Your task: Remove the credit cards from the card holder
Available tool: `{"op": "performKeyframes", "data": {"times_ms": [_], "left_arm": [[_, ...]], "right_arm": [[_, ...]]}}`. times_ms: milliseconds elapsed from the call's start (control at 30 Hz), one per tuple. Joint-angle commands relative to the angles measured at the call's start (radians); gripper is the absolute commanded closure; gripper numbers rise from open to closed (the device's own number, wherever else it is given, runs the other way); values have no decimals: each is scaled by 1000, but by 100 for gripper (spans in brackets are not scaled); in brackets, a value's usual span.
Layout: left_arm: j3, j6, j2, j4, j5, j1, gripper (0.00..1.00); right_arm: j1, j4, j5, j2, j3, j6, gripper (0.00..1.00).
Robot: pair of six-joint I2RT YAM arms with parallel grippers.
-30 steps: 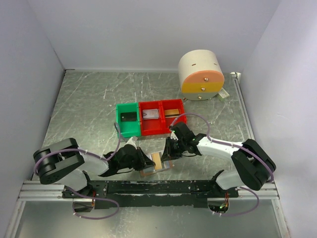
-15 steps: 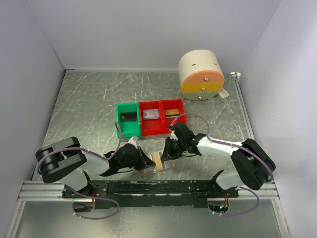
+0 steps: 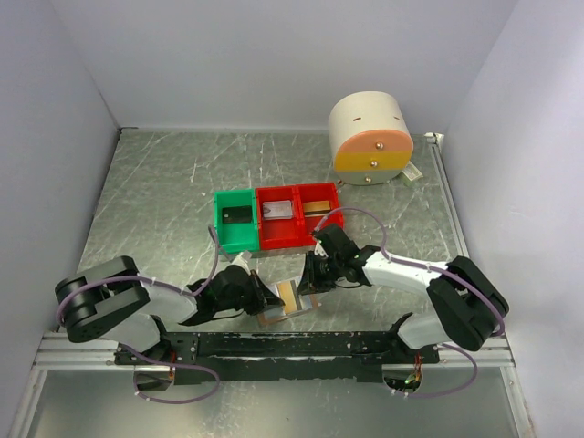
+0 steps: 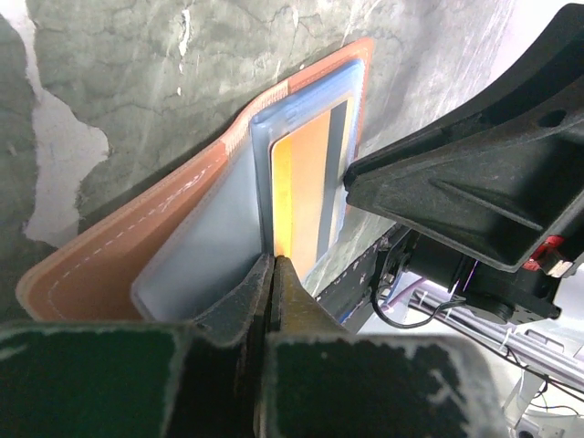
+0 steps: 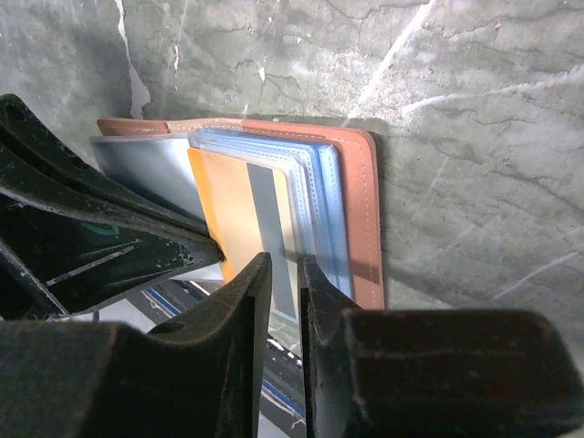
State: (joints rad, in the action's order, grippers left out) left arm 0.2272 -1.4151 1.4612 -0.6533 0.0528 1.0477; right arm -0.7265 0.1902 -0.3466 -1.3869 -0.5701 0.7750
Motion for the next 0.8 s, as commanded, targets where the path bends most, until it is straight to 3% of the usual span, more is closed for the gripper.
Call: {"op": "performKeyframes", "data": {"times_ms": [0,400,567,767], "left_arm": [[-3,5,-34,76,-26,-5,93],[1,12,-98,184,-47,-4,93],[10,16,-105,201,-48,-5,93],[22,23,-100,194,-45,-5,93]], "right_arm": [[3,57,76,-23,28,-19,81],[2,61,74,-21,12,-22,81],[3,49,82,66,-9,-16,81],[-2,-35,-35,79,-27,-6,79]]}}
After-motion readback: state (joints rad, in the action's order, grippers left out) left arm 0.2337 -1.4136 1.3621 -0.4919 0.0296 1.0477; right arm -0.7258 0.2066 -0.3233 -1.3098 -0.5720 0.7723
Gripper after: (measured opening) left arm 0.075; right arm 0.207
